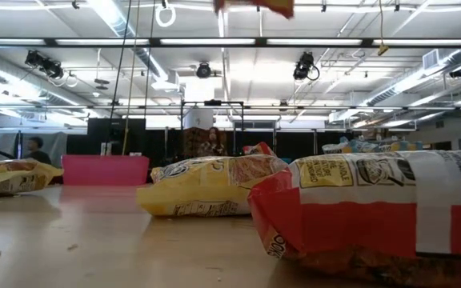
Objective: Sort Maruchan noodles
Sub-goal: Put the red noodle pack into the blue bin
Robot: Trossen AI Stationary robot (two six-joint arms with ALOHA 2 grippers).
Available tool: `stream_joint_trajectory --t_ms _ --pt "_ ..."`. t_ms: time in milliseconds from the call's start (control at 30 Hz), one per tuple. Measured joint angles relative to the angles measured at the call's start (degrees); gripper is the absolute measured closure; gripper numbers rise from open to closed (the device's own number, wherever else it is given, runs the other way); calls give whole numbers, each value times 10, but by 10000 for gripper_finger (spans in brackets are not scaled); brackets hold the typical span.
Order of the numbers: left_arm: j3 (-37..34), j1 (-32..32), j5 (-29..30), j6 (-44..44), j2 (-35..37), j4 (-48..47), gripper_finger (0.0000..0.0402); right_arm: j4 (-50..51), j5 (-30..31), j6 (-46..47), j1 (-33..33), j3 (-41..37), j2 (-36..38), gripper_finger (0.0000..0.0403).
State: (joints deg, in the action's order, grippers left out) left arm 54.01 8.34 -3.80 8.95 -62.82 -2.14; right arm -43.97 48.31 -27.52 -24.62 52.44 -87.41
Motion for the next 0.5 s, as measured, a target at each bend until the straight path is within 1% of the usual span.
stream_joint_trajectory --t_ms 67,133,167,200,233,300,367,400,500 --pt "1 1 25 0 32 -68 221 77 62 30 13 30 10 263" --pt "1 0 36 -14 53 -121 204 181 118 82 32 68 17 263" --pt "1 1 40 -26 65 -150 199 249 131 120 46 94 17 263" --pt "0 2 43 -38 73 -173 196 321 131 165 63 122 17 263" --pt "0 4 47 -47 76 -176 195 402 122 219 82 153 17 263" --pt "1 11 72 -67 83 -199 196 550 67 338 131 223 8 263" --pt "0 18 106 -84 81 -220 200 657 -17 437 185 285 -8 263" --pt "0 21 122 -90 81 -229 202 700 -50 466 214 310 -21 263" --pt "0 30 171 -122 81 -272 208 765 -144 511 288 375 -71 263"
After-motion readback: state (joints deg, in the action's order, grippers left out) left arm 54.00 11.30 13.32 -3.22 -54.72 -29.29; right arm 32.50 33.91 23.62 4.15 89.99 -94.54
